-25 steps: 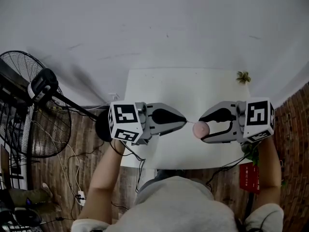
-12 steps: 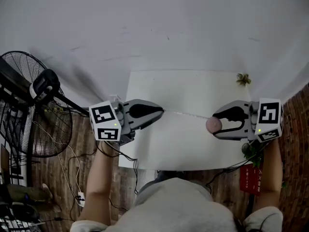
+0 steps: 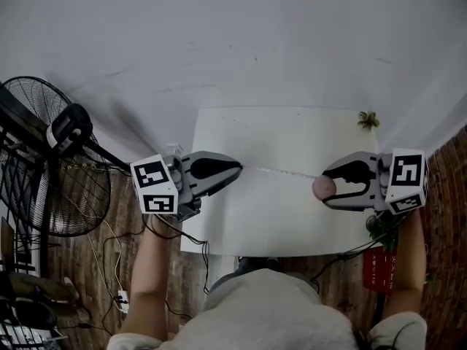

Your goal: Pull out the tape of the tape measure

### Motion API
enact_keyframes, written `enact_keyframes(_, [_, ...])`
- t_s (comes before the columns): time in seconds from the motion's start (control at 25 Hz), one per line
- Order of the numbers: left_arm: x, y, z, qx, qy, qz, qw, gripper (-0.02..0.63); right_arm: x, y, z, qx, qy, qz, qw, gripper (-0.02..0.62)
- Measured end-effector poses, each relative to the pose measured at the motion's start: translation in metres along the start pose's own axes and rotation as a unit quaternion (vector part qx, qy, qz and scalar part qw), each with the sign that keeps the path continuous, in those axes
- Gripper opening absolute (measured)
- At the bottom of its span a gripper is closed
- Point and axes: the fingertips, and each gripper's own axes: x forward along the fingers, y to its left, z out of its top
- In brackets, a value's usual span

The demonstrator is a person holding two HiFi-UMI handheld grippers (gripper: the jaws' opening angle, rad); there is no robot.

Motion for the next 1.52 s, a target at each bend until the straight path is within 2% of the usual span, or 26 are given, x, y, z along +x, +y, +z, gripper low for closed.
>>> enact_keyframes(1.52, [0.0,-0.016,-0.01,0.003,0.002,-0.017,0.9999,0.014,0.009,0.009,-0.003,-0.004,0.015,-0.014,1.0,0.216])
